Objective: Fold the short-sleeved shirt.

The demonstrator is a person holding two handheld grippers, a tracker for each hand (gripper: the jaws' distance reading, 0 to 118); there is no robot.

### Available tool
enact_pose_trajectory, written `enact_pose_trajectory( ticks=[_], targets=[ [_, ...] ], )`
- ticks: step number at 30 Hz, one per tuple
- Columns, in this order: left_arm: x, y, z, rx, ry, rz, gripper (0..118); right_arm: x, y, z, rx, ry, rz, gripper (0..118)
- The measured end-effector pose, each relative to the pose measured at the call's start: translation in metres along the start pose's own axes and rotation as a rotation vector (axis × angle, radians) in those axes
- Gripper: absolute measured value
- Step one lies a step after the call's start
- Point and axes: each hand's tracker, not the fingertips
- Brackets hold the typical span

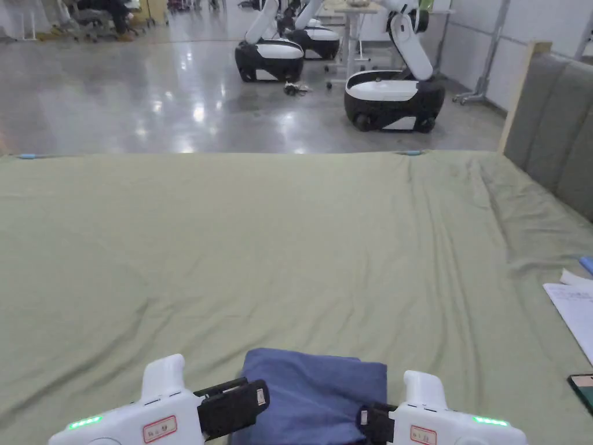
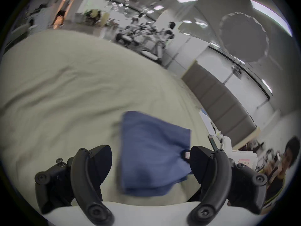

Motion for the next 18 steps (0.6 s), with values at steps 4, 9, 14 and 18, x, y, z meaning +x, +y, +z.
enact_pose_trajectory(
  ticks=[4,9,14,18],
  targets=[
    [-0.034,-0.002,-0.027,-0.119,-0.173,0.21,97,-0.02,0.003,0.002,0.032,-0.071,0.103,2],
    [-0.011,-0.016,-0.092,-0.238,-0.264,0.194,43,-0.02,0.005,0.003,0.037,-0.066,0.106,2],
    [0.005,-0.011,-0.083,-0.194,-0.136,0.13,24,-0.022,0.006,0.013,0.04,-0.064,0.105,2],
    [-0.02,0.013,-0.043,-0.14,-0.063,0.072,24,-0.039,0.007,0.022,0.062,-0.06,0.137,2]
  ],
)
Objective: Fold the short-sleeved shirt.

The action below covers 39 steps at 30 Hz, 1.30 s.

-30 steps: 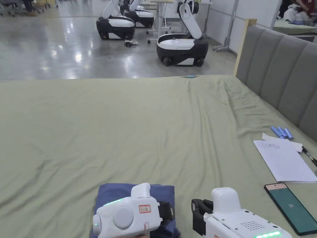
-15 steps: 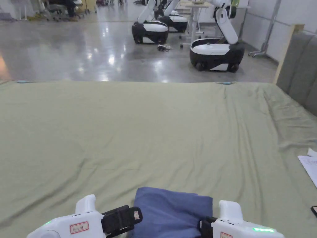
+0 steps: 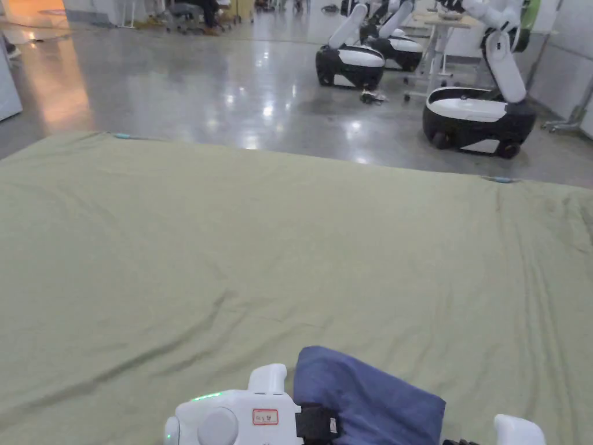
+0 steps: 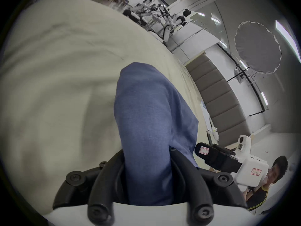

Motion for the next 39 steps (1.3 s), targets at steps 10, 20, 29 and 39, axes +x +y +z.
enact_pose_trajectory(
  ticks=[10,20,29,39],
  targets=[
    [-0.189,0.071,0.201,0.139,0.44,0.044,24,-0.079,0.003,-0.018,-0.02,0.048,0.094,2],
    [-0.296,0.119,0.28,0.104,0.589,0.049,25,-0.131,0.001,-0.027,-0.024,0.073,0.114,2],
    [-0.165,0.09,0.335,0.414,0.707,-0.279,87,-0.118,0.021,0.006,0.051,0.065,0.126,2],
    [0.066,0.079,0.198,0.722,0.522,-0.649,75,-0.091,0.114,0.103,0.506,-0.03,0.245,2]
  ],
)
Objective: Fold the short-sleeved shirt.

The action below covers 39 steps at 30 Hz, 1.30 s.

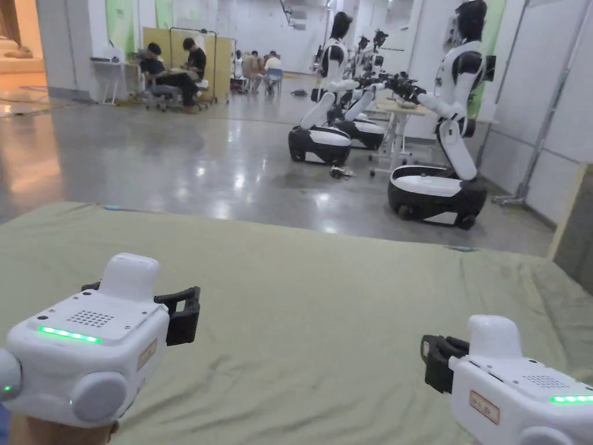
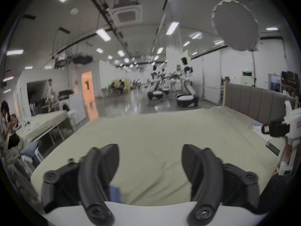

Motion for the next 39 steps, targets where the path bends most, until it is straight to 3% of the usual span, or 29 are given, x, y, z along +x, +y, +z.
enact_pose_trajectory(
  ticks=[2,3,9,11,18,20,21,23,25,27,28,32,36,39],
  targets=[
    [0.033,0.009,-0.011,0.0,-0.005,0.098,27,0.011,0.017,0.006,0.086,-0.021,0.019,2],
    [0.048,0.011,-0.015,0.007,-0.023,0.105,15,0.015,0.024,0.008,0.12,-0.042,0.028,2],
    [0.107,0.023,-0.029,0.023,0.023,0.082,15,0.038,0.053,0.012,0.227,-0.138,0.047,2],
    [0.116,0.032,-0.021,0.06,0.002,0.126,15,0.04,0.055,0.014,0.241,-0.136,0.062,2],
    [0.132,0.051,-0.007,0.079,-0.019,0.053,15,0.033,0.046,0.016,0.219,-0.103,0.044,2],
    [0.131,0.051,-0.008,0.087,-0.012,0.044,22,0.034,0.045,0.017,0.218,-0.097,0.036,6],
    [0.129,0.051,-0.005,0.092,-0.012,0.041,28,0.034,0.045,0.017,0.215,-0.096,0.03,13],
    [0.125,0.049,-0.001,0.105,-0.026,0.053,50,0.033,0.045,0.018,0.211,-0.094,0.02,38],
    [0.126,0.048,0.002,0.115,-0.005,0.068,85,0.032,0.044,0.019,0.214,-0.091,0.023,67],
    [0.123,0.048,0.004,0.118,-0.005,0.071,92,0.031,0.042,0.019,0.211,-0.093,0.034,98],
    [0.128,0.046,0.004,0.128,0.002,0.071,92,0.03,0.041,0.019,0.209,-0.091,0.04,105],
    [0.13,0.048,0.003,0.132,-0.012,0.059,92,0.031,0.035,0.022,0.233,-0.077,0.024,118],
    [0.13,0.047,0.005,0.128,-0.028,0.08,92,0.033,0.038,0.028,0.255,-0.025,-0.016,118],
    [0.129,0.046,0.004,0.132,-0.022,0.08,92,0.029,0.044,0.027,0.225,-0.05,-0.014,118]
  ],
)
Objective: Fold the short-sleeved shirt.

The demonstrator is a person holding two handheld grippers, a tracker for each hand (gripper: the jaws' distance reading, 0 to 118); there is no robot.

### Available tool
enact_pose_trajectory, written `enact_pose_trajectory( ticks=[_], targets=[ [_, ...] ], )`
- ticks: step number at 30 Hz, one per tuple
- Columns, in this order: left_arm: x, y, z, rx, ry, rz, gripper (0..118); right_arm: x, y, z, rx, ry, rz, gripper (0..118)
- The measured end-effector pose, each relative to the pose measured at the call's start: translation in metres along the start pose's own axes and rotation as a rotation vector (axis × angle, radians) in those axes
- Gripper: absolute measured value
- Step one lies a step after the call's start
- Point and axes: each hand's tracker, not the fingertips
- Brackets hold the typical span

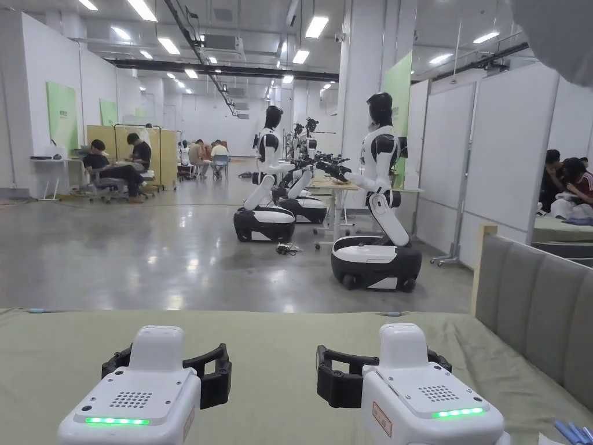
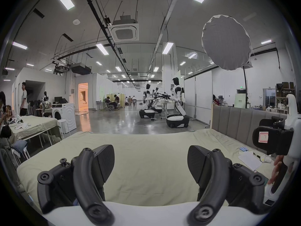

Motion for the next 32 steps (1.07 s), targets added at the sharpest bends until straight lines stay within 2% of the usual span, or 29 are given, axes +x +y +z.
enact_pose_trajectory(
  ticks=[2,5,8,13,16,20,22,24,26,29,32],
  targets=[
    [0.001,0.0,0.001,-0.005,0.005,-0.01,92,0.0,0.004,-0.002,-0.043,-0.015,-0.051,118],
    [0.002,0.0,0.0,-0.011,0.007,-0.016,92,0.004,0.01,-0.002,-0.078,0.024,-0.16,118],
    [0.0,-0.002,-0.002,-0.02,-0.004,-0.007,92,0.002,0.015,0.001,-0.076,-0.021,-0.205,118],
    [0.002,-0.003,0.0,-0.02,0.005,-0.007,92,-0.009,0.021,0.003,-0.114,-0.009,-0.132,118],
    [0.0,-0.002,0.0,-0.018,0.001,0.005,92,-0.016,0.02,0.005,-0.114,-0.01,-0.12,118],
    [-0.001,-0.002,0.0,-0.015,0.007,0.01,92,-0.016,0.018,0.004,-0.097,0.008,-0.134,118],
    [-0.001,-0.003,0.0,-0.016,0.006,0.009,92,-0.011,0.016,0.002,-0.088,0.021,-0.167,118],
    [-0.001,-0.003,0.001,-0.014,0.009,0.008,92,-0.011,0.015,0.004,-0.051,-0.008,-0.172,118],
    [-0.001,-0.002,0.003,-0.011,0.008,0.01,92,-0.014,0.015,0.006,-0.039,-0.035,-0.136,118],
    [0.0,-0.002,0.002,-0.009,0.012,0.013,92,-0.009,0.019,0.008,-0.06,-0.055,-0.2,118],
    [0.0,-0.001,0.003,-0.006,0.01,0.019,92,-0.007,0.021,0.009,-0.065,-0.085,-0.182,118]
  ],
)
